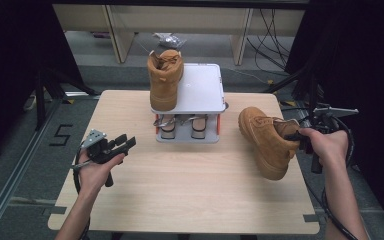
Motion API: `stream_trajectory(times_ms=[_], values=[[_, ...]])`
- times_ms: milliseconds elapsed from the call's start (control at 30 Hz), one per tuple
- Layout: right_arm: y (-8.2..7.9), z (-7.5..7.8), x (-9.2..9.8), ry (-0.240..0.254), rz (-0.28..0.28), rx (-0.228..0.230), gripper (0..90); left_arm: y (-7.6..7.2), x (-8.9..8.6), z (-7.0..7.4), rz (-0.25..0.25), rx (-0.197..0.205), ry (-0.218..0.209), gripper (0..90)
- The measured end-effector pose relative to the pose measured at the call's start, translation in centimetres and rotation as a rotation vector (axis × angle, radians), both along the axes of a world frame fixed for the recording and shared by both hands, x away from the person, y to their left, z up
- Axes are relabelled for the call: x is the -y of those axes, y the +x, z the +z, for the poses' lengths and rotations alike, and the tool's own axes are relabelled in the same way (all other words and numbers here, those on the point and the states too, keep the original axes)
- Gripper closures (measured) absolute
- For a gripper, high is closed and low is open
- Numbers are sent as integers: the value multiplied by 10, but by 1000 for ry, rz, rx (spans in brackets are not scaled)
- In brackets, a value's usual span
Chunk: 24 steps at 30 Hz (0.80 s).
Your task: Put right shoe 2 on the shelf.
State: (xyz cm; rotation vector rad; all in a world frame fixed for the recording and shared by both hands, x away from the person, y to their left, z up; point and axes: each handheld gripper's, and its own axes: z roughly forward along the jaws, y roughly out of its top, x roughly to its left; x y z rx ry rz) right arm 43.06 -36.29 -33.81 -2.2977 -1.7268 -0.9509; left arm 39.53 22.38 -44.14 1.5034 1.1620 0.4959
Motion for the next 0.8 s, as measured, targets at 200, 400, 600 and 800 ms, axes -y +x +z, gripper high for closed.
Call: stream_trajectory(times_ms=[200,400,600,800], values=[[9,1,-5,25,-6,10,832,1,-1,-1,12,-3,0,558],[12,-2,-4,48,-1,19,832,2,-1,-3,7,-9,2,557],[14,-1,-6,50,-18,21,831,1,0,-4,6,-11,6,558],[17,0,-5,65,-21,30,830,2,-1,-4,8,-13,6,557]])
